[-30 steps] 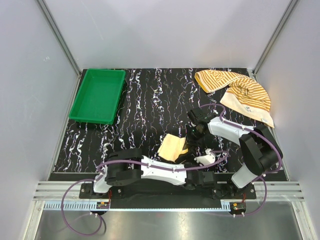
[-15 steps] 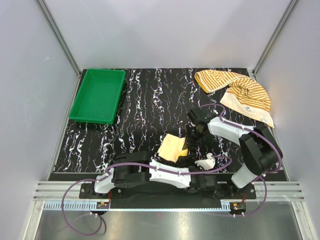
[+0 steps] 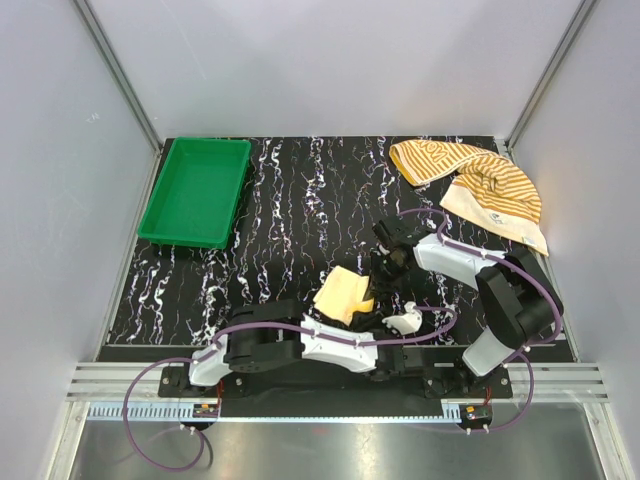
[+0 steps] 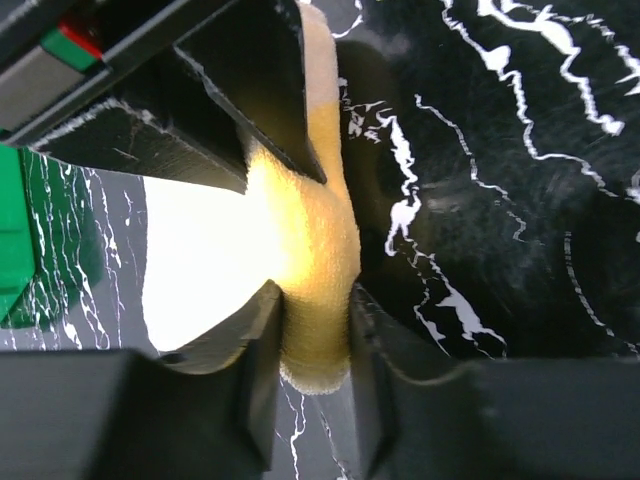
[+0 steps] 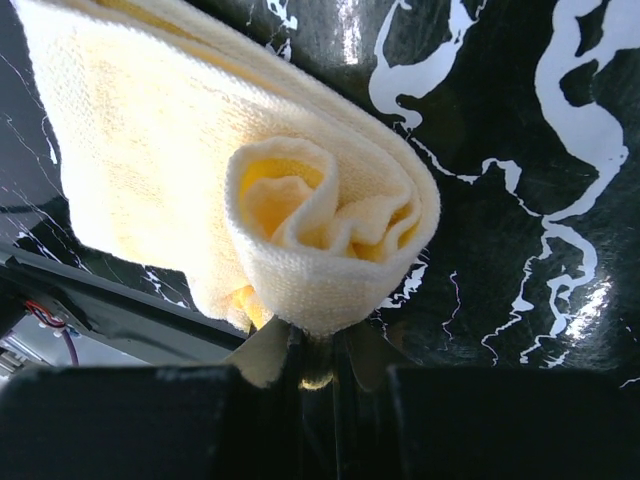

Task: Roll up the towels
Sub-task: Roll the towel

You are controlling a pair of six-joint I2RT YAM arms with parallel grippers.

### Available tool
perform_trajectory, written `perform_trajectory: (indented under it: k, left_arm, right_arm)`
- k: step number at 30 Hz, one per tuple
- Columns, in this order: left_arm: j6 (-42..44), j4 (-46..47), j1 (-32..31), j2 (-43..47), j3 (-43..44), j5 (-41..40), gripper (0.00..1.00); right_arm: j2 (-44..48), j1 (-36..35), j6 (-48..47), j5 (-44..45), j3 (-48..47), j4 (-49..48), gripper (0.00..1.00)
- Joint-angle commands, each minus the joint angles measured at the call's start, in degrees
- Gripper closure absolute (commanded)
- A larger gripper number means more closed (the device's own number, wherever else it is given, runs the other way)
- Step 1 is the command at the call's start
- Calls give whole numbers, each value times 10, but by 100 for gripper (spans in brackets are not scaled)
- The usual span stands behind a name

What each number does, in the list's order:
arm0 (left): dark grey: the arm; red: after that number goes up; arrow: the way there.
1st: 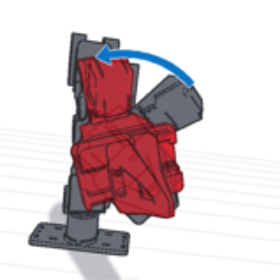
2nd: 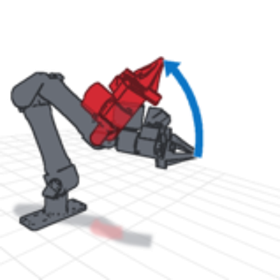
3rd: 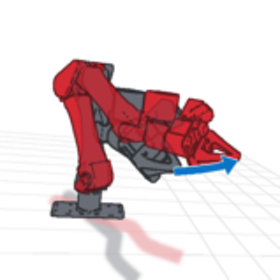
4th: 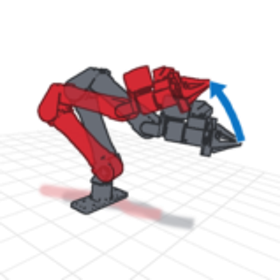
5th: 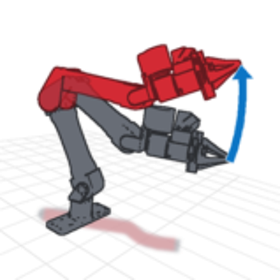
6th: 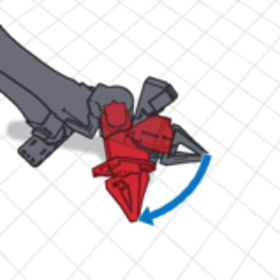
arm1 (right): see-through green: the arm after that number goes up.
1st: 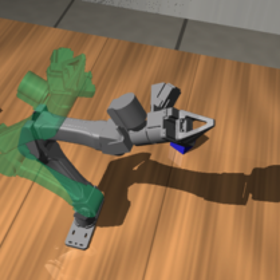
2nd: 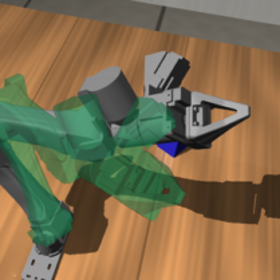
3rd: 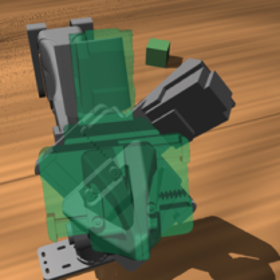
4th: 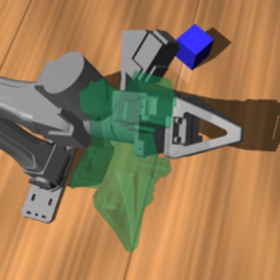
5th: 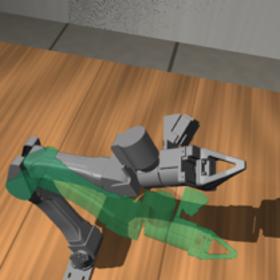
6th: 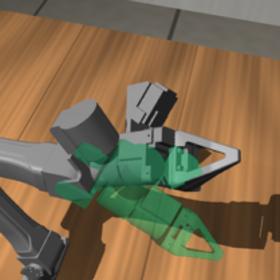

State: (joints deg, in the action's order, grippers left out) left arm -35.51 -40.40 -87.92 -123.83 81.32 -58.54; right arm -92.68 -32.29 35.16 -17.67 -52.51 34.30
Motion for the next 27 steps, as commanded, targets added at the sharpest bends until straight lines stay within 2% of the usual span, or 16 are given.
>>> perform_trajectory:
  k: [1, 2, 7, 10, 11, 12, 13, 18, 23, 27]
  left_arm:
    - [-7, 44, 15, 24, -34, 17, 72]
    - [0, 58, 19, 31, -44, 20, 77]
    - [39, 107, 25, 56, -70, 51, 85]
    - [47, 117, 28, 76, -84, 78, 87]
    - [47, 118, 30, 82, -89, 84, 88]
    - [47, 120, 31, 94, -94, 91, 89]
    - [47, 121, 31, 99, -97, 92, 89]
    - [44, 117, 35, 120, -113, 109, 91]
    - [35, 114, 41, 129, -118, 131, 93]
    - [33, 132, 53, 155, -135, 193, 93]
  right_arm:
    - [-2, -11, -16, -30, -7, 19, 100]
    - [-2, -12, -17, -31, -2, 20, 100]
    - [3, -12, -16, -27, 0, 23, 100]
    - [15, -12, -14, -4, -12, 37, 79]
    - [23, -12, -15, 11, -16, 46, 70]
    - [28, -12, -15, 23, -28, 54, 54]
    - [30, -12, -14, 35, -34, 62, 47]
    - [41, -1, -20, 99, -72, 103, 27]
    - [72, 56, -26, 142, -100, 124, 25]
    - [110, 107, -28, 167, -106, 134, 23]
